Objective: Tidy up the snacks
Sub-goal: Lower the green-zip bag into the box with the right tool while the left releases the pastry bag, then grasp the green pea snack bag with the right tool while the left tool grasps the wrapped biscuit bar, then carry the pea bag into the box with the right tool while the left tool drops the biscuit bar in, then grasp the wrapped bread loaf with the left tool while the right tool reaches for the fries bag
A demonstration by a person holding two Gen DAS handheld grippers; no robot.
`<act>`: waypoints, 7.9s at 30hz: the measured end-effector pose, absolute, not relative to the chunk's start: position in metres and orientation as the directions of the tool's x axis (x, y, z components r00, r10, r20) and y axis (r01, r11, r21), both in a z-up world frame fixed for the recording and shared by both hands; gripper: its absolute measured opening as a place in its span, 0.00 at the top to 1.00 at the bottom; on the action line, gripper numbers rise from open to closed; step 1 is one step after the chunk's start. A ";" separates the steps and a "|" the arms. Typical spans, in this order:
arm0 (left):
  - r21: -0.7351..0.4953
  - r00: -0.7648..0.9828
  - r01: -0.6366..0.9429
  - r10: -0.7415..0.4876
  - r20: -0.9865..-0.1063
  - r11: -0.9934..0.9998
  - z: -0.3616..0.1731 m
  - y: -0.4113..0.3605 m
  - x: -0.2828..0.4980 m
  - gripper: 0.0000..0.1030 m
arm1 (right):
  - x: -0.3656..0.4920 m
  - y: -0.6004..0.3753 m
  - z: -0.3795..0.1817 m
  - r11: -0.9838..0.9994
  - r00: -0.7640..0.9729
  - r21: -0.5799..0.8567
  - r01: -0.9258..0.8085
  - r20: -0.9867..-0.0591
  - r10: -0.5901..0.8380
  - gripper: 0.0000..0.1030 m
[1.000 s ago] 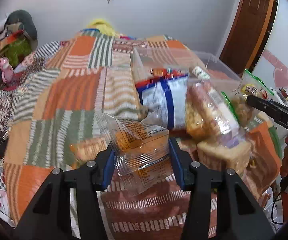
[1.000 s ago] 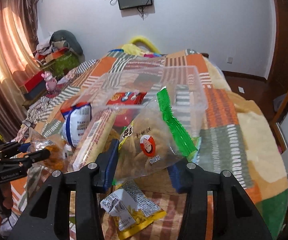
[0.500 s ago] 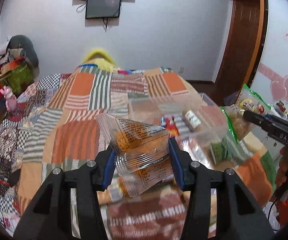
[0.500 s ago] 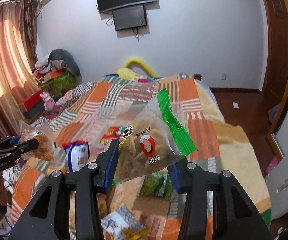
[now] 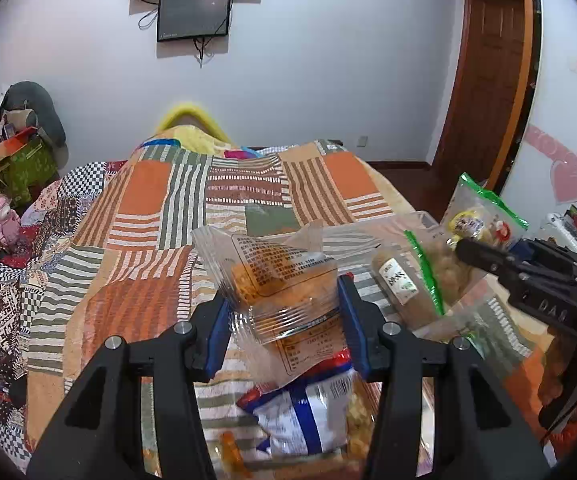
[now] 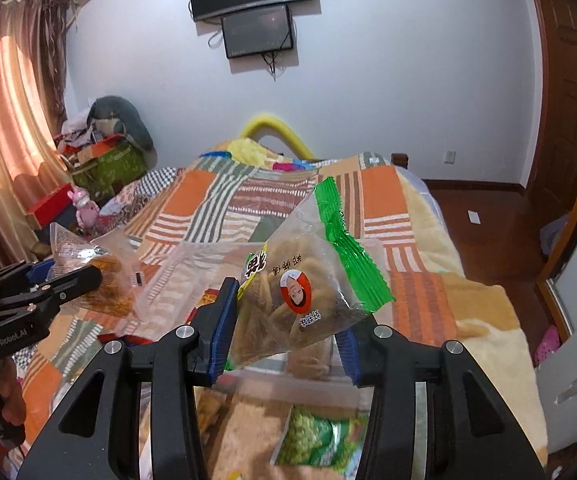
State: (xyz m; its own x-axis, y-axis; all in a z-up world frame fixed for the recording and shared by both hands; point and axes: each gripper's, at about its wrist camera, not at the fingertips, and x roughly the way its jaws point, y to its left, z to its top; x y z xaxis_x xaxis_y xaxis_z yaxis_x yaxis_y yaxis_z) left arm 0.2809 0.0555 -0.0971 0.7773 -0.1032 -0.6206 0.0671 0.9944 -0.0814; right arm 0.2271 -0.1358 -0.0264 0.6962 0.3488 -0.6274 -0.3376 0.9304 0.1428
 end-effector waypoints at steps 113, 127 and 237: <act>-0.043 0.626 -0.012 -0.026 -0.779 0.999 -0.181 0.125 0.230 0.67 | 0.177 -0.194 -0.058 0.945 0.618 0.148 -0.290 -0.726 0.303 0.58; -0.133 0.730 0.088 -0.155 -0.666 0.987 -0.099 0.061 0.264 0.67 | 0.205 -0.175 -0.022 0.937 0.700 0.128 -0.325 -0.634 0.329 0.58; -0.209 0.598 0.108 -0.231 -0.768 0.972 -0.165 0.022 0.159 0.47 | 0.121 -0.158 -0.086 0.879 0.503 0.146 -0.454 -0.773 0.388 0.67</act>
